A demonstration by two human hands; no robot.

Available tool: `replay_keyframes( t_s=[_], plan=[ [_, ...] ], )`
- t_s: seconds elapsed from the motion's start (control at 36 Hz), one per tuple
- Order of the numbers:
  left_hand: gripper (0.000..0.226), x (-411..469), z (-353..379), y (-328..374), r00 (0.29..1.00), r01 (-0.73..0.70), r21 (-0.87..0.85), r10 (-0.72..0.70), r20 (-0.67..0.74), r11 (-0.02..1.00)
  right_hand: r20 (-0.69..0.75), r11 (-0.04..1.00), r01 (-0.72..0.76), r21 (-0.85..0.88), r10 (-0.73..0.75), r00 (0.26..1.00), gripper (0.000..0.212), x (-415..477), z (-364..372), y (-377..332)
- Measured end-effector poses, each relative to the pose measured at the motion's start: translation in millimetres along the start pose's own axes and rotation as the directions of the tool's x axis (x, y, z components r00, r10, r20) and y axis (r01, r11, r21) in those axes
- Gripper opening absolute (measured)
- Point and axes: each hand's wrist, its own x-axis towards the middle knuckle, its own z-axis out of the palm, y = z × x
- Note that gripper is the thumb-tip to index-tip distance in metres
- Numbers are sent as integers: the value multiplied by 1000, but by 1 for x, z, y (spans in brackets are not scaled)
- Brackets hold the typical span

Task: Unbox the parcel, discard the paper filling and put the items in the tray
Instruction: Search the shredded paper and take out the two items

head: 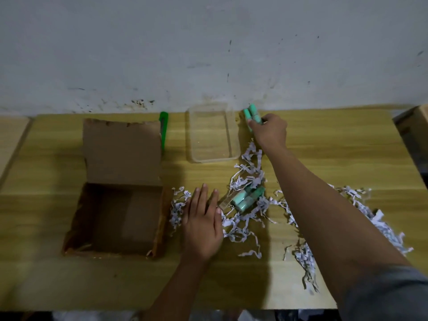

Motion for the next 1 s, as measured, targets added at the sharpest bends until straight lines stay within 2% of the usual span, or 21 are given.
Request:
replay_keyframes(
  t_s=[0.19,0.36,0.56,0.67,0.86,1.0],
  plan=[
    [48,-1,2,0,1000,-2,-25,2,-27,1000,1,1000,-18,5,18,1000,40,2,2,5],
    [47,-1,1,1,999,13,2,-13,-36,1000,68,1000,-3,24,2,998,55,-10,-4,20],
    [47,0,-2,3,999,2,36,0,-33,999,19,996,85,-19,-85,996,18,-25,-8,39],
    [46,-1,-2,0,999,-19,14,19,-42,1000,6,991,111,-76,-111,994,17,-37,-16,51],
    [48,0,-1,0,999,-14,8,15,-39,1000,35,986,71,-153,-66,997,18,-71,-47,72],
    [49,-1,-1,1,999,-12,46,14,-39,999,115,967,110,-229,-86,990,20,-103,-71,84]
  ],
)
